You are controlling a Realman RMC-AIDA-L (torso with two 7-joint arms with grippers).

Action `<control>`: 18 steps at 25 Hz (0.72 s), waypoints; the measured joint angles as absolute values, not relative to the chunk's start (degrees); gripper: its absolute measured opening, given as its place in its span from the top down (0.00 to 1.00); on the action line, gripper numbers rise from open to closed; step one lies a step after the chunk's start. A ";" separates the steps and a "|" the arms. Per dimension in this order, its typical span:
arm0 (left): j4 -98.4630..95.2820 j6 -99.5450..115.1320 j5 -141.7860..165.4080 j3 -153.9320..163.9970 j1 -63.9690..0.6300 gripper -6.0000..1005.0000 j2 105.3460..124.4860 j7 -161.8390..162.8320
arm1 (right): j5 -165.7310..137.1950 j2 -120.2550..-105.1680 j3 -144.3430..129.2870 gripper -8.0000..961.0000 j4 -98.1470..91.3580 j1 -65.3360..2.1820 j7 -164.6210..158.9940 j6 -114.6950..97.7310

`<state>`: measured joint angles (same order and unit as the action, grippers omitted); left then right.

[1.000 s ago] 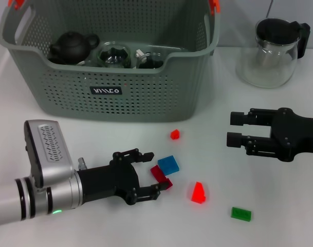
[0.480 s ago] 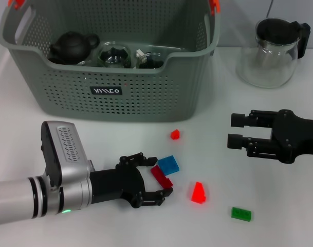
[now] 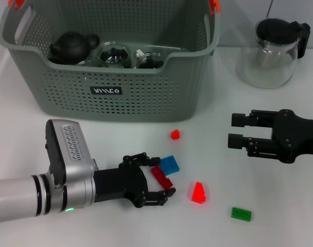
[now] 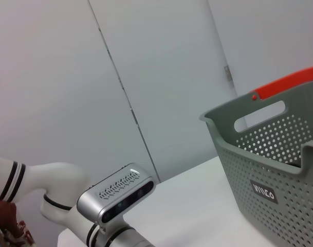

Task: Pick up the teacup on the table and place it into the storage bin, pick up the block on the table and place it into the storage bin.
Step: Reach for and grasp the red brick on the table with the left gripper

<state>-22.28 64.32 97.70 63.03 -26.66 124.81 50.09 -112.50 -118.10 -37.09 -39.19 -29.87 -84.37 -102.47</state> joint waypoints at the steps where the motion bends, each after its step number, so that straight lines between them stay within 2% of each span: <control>1: -21.99 64.08 97.71 63.02 -26.92 0.17 124.81 50.09 | -112.50 -118.07 -37.09 0.32 -39.20 -29.85 -84.37 -102.46; 18: -22.24 63.13 98.56 64.79 -27.68 0.18 124.66 51.29 | -112.50 -118.03 -37.09 0.33 -39.20 -29.70 -84.73 -102.41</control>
